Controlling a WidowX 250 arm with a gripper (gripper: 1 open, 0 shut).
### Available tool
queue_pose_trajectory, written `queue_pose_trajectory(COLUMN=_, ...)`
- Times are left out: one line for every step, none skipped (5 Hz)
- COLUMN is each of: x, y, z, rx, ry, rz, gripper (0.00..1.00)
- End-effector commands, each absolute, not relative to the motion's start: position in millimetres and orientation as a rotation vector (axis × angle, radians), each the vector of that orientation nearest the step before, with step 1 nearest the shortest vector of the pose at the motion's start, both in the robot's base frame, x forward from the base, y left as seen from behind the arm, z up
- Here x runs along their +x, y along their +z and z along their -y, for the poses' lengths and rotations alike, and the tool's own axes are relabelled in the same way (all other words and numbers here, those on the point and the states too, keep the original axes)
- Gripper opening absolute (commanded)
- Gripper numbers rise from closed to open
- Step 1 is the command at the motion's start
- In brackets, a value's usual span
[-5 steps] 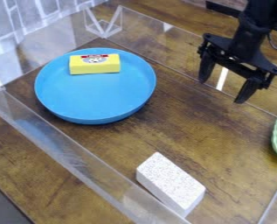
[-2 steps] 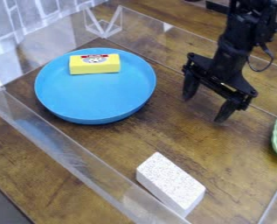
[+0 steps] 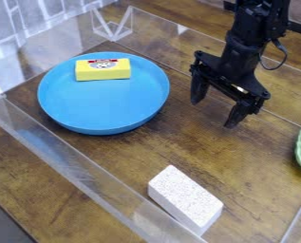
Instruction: Remove the green object from inside the blue tray and put it on the table
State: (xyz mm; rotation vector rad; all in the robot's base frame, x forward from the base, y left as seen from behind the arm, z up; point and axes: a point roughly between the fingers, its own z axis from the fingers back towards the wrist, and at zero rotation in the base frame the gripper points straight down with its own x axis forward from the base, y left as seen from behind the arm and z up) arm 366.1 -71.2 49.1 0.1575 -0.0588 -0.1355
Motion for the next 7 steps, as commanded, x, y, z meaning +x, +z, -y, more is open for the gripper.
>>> queue_pose_trajectory(x=381.6, y=83.2, z=50.1, rx=0.132, ry=-0.114, rz=0.169, gripper=1.0)
queue_pose_trajectory(x=383.4, y=81.3, z=48.0, rx=0.132, ry=-0.086, rz=0.192, gripper=1.0)
queue_pose_trajectory(x=387.9, y=80.3, z=46.3, rx=0.133, ry=-0.062, rz=0.222, gripper=1.0)
queue_pose_trajectory(x=394.5, y=68.6, z=33.3, rx=0.135, ry=-0.018, rz=0.246, gripper=1.0)
queue_pose_trajectory(x=399.6, y=56.9, z=21.4, rx=0.137, ry=0.027, rz=0.269, gripper=1.0)
queue_pose_trajectory(x=414.2, y=57.7, z=20.9, rx=0.131, ry=0.027, rz=0.306, gripper=1.0)
queue_pose_trajectory(x=425.5, y=56.9, z=22.6, rx=0.124, ry=0.028, rz=0.333, gripper=1.0)
